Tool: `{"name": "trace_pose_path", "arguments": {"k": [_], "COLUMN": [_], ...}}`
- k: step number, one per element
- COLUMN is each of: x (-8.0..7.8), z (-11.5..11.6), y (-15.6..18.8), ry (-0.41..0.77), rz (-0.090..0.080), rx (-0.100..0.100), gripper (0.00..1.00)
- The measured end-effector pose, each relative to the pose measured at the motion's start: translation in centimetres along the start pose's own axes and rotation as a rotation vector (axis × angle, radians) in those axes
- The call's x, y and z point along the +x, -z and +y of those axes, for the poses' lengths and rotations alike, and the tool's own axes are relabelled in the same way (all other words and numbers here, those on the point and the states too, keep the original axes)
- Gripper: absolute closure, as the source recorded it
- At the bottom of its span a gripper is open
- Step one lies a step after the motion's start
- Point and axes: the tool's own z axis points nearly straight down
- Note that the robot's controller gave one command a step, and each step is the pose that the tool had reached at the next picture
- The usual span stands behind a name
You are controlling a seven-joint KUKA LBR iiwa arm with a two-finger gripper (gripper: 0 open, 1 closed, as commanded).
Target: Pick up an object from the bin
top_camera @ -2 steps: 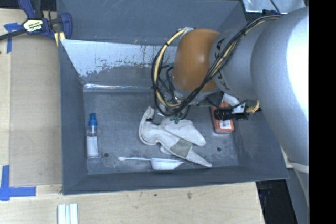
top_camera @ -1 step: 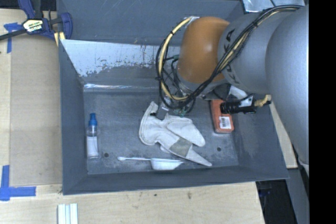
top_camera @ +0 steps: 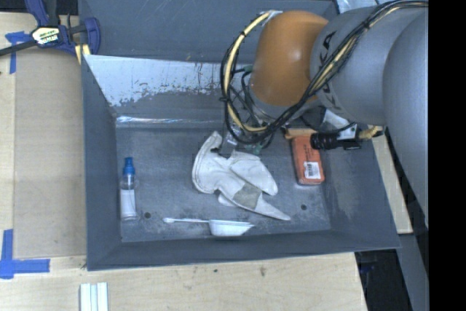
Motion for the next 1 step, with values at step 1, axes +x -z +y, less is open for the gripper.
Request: {"name": "trace_pose_path", "arguments": {"k": [1], "x": [1.48], "z": [-0.47], "y": [2.96], "ry": [0.006], "rz": [0.014], "rx": [0.009], "gripper": [1.0]}}
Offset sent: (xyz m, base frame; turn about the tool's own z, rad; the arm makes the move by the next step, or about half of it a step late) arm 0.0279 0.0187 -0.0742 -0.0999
